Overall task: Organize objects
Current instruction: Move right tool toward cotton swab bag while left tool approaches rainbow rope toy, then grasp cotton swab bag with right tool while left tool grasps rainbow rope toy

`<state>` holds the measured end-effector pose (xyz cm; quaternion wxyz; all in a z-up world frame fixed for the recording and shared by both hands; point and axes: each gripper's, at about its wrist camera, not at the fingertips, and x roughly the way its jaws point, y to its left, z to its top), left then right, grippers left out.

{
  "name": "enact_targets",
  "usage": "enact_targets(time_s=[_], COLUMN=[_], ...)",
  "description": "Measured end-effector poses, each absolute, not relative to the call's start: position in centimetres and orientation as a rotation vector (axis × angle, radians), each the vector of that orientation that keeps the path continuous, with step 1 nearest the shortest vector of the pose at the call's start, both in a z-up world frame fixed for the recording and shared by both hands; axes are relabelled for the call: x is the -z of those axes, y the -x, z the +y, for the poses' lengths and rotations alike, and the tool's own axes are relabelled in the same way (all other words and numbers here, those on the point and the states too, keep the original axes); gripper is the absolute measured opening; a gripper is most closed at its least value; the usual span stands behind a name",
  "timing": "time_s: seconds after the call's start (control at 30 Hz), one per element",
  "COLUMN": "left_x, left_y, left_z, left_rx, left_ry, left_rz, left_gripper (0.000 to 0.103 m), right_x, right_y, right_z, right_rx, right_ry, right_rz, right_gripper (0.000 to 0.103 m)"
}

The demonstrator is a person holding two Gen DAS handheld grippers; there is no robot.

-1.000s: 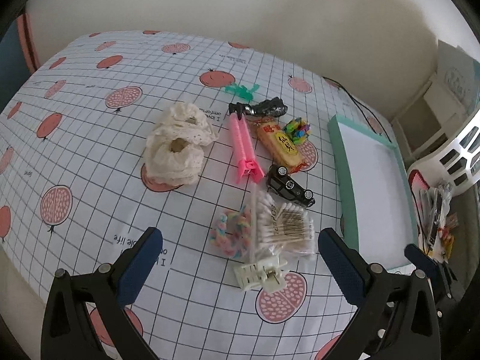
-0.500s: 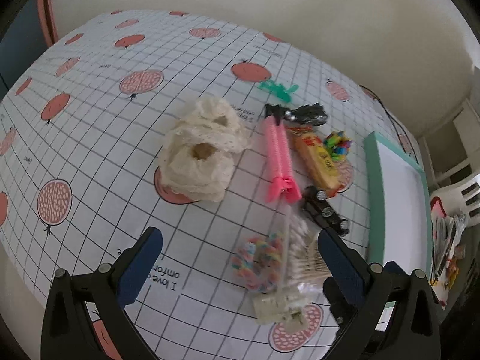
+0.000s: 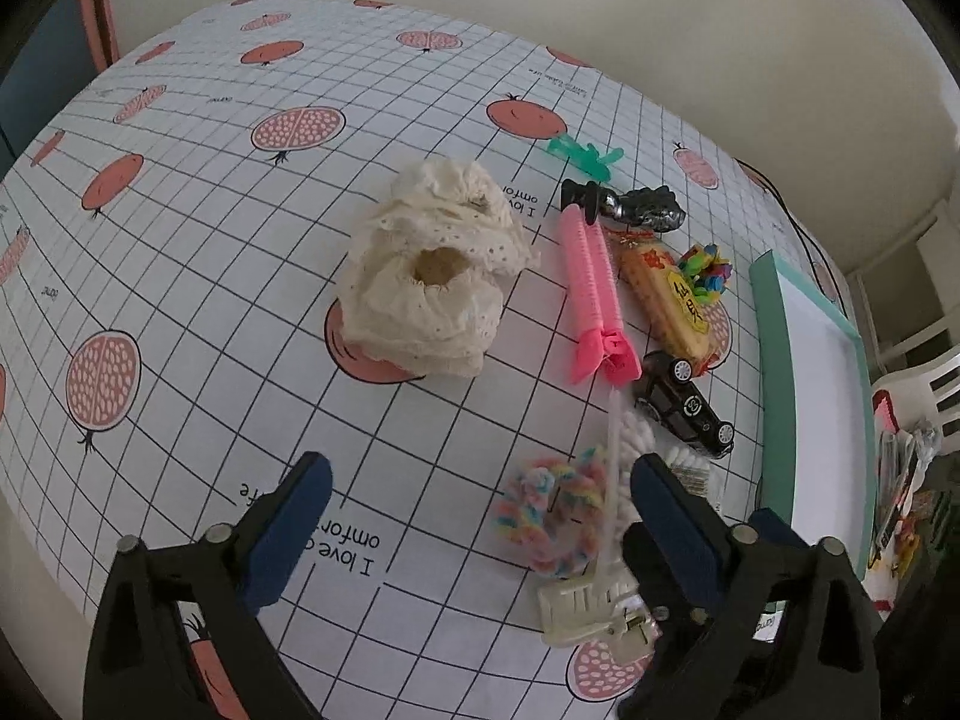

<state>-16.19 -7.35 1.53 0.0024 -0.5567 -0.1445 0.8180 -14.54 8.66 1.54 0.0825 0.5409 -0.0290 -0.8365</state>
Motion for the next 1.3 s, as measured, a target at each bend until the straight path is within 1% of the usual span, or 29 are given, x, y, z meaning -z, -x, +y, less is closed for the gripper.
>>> enact_targets(time_s=[0.03,0.27,0.47,0.53,0.7,0.77,0.8,0.83,0.9,0.97,1.0,1.13,1.17,1.3], left_x=[-1.5,-0.3,0.3,0.4,0.9,1.0,1.1,1.1,1.2,1.2,1.2,1.2,1.2,1.1], left_y=[16.2,16.1,16.3,16.3,16.4,16.4,16.4,16.4,16.5,16.5,16.5,16.3,16.4,16.3], left_z=[-7.4,-7.2,-6.6,-6.5,-6.2,-6.1,-6.0,-6.0,-6.0,-6.0,-6.0,-5.8,-5.6,-5.6], left_rx=[-2.564,-2.534,-2.523,-2.521,-2.524,-2.525,-2.523,-2.519,-2.516,-2.516,-2.514,-2.514,-2.514,-2.506], left_ry=[1.752,1.812,1.842,1.843,1.863,1.869,1.871,1.873,1.874,1.871,1.868,1.865,1.864,1.857], left_rz=[-0.458,-0.478,-0.455,-0.448,-0.436,-0.433,-0.434,-0.439,-0.452,-0.459,-0.461,-0.440,-0.427,-0.408], left_gripper=[0.094,0.091,0.090,0.084,0.079,0.073,0.069,0.067,0.065,0.060,0.056,0.053,0.052,0.042], right_x=[-1.4,-0.7,-0.3,-0.1,0.2,0.2,0.1,0.1,-0.2,-0.3,-0.4,-0.1,-0.1,-0.2], right_y=[14.5,14.8,15.0,15.1,15.2,15.2,15.2,15.2,15.2,15.2,15.2,15.2,15.0,14.9], right_z=[8.5,8.5,9.7,9.8,10.0,9.9,9.8,9.8,9.6,9.5,9.5,9.8,9.8,10.4], right_rx=[2.499,2.525,2.544,2.540,2.535,2.535,2.536,2.535,2.530,2.519,2.508,2.489,2.487,2.479], right_ry=[-1.620,-1.656,-1.689,-1.704,-1.728,-1.731,-1.729,-1.725,-1.712,-1.704,-1.705,-1.719,-1.725,-1.728], right_rz=[-0.076,-0.027,-0.047,-0.051,-0.046,-0.032,-0.016,-0.009,0.005,0.004,-0.005,-0.030,-0.033,-0.043], right_gripper=[0.103,0.103,0.103,0.103,0.103,0.103,0.102,0.101,0.096,0.090,0.088,0.076,0.076,0.074])
